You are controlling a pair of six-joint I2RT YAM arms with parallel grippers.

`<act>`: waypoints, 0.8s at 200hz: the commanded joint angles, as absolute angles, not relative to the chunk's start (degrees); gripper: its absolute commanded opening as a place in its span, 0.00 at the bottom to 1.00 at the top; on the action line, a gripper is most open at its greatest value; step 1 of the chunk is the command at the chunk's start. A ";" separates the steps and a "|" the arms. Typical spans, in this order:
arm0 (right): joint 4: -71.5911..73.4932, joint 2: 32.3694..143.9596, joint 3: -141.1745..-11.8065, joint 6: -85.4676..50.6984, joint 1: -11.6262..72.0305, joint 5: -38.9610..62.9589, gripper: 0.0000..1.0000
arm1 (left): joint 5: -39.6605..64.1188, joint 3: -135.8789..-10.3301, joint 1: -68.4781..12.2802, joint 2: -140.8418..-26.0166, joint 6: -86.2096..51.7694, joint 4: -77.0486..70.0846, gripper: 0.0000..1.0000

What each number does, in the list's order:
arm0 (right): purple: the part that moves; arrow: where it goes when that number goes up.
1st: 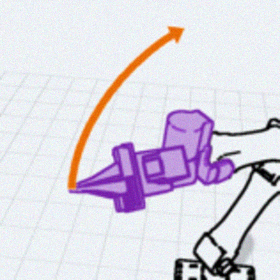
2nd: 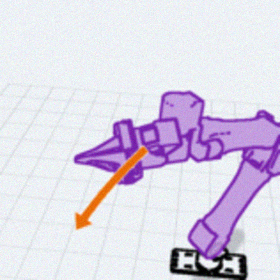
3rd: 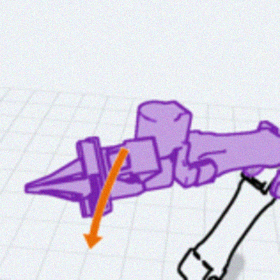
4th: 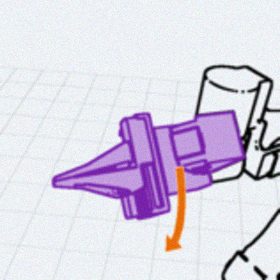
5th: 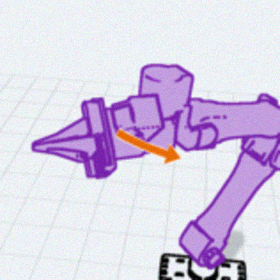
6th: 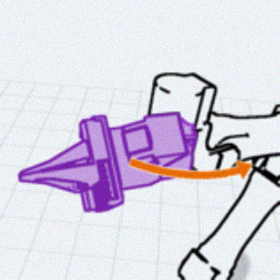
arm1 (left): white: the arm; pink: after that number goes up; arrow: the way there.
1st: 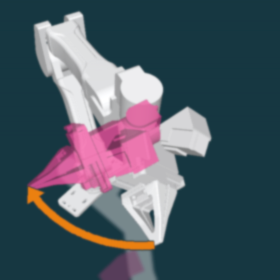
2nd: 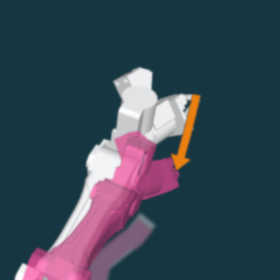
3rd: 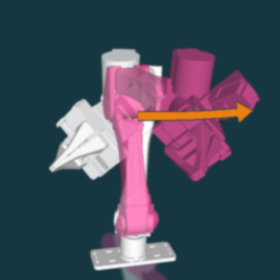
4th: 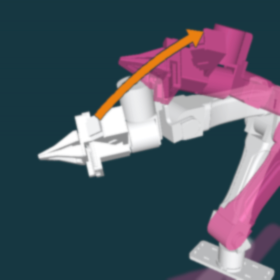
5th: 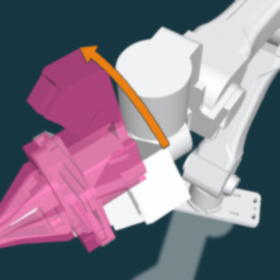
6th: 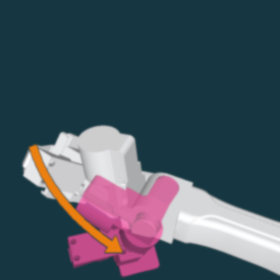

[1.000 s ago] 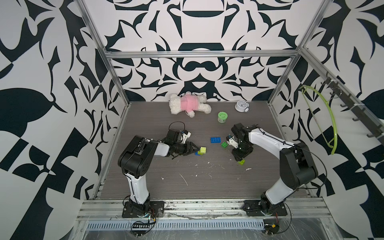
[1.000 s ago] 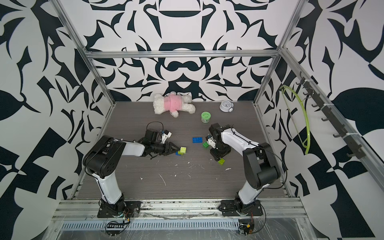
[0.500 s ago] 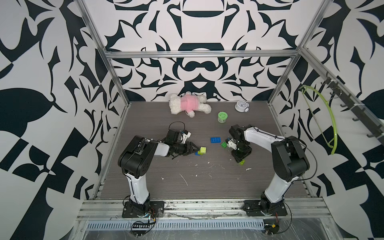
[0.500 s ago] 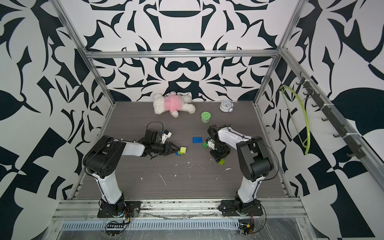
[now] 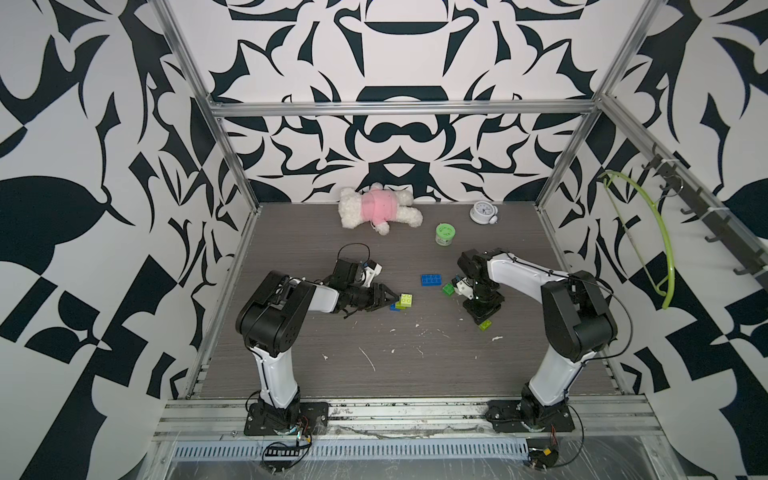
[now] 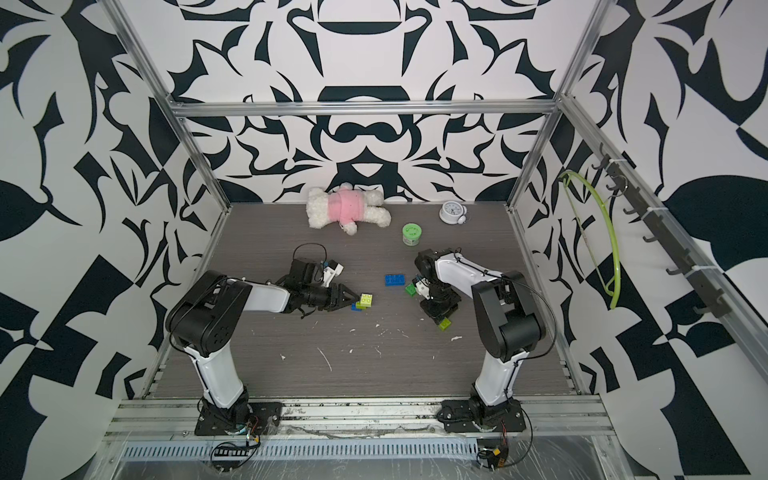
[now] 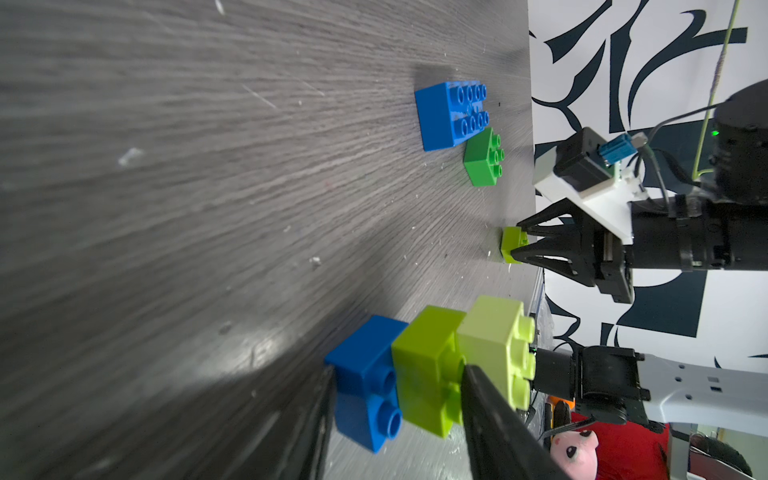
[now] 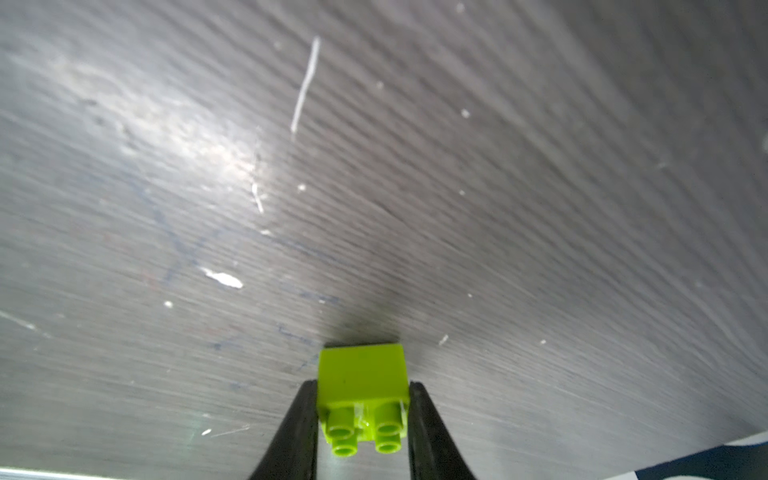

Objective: Assemble the letter y with lego
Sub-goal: Pick up the lego brick from the center of the board, then assemble the lego brick with the lego brick.

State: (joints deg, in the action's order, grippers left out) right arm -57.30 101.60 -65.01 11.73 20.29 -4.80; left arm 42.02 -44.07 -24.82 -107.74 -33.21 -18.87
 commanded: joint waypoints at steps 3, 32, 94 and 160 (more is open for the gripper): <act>-61.52 99.76 -69.48 8.79 20.33 -4.84 0.26 | 28.28 -39.38 -24.17 -114.25 -32.78 -0.88 0.54; -63.91 99.60 -76.46 0.49 20.90 -2.19 0.21 | 28.22 -39.38 -24.17 -114.17 -32.78 -0.88 0.54; -63.25 108.98 -97.37 -19.47 26.79 2.97 0.19 | 28.22 -39.39 -24.17 -113.95 -32.76 -0.80 0.54; -71.64 126.61 -117.94 -22.62 33.46 0.63 0.19 | 28.30 -39.29 -23.91 -114.07 -32.78 -0.97 0.54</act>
